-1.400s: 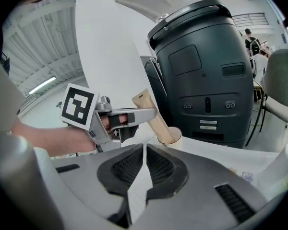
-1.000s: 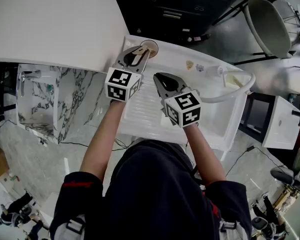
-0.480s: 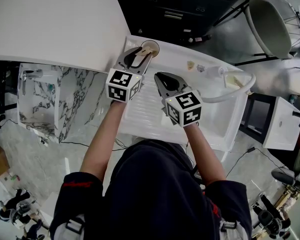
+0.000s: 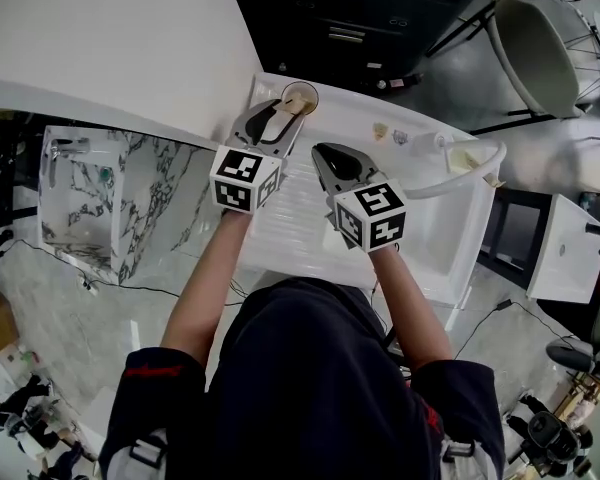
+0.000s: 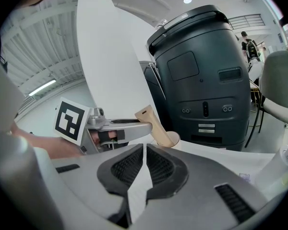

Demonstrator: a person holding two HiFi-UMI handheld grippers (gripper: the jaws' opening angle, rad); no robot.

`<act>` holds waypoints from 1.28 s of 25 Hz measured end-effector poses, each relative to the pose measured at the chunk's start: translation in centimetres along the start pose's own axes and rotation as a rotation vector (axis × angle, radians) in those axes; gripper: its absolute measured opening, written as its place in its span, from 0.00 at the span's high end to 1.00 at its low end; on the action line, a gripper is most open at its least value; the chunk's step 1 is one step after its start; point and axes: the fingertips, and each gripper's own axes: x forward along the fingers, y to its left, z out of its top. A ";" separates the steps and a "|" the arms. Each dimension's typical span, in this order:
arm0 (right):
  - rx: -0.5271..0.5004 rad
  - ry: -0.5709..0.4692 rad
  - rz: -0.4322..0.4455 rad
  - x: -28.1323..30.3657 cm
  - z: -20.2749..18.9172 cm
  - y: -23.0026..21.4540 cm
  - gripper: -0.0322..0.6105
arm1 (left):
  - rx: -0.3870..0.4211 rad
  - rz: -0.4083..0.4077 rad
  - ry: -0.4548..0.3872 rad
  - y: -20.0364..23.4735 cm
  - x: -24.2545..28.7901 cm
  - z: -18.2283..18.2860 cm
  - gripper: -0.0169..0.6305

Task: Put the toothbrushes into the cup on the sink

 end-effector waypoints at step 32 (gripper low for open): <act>-0.102 -0.137 -0.086 -7.0 1.3 7.8 0.88 | 0.055 -0.032 -0.145 -7.5 -15.9 1.2 0.95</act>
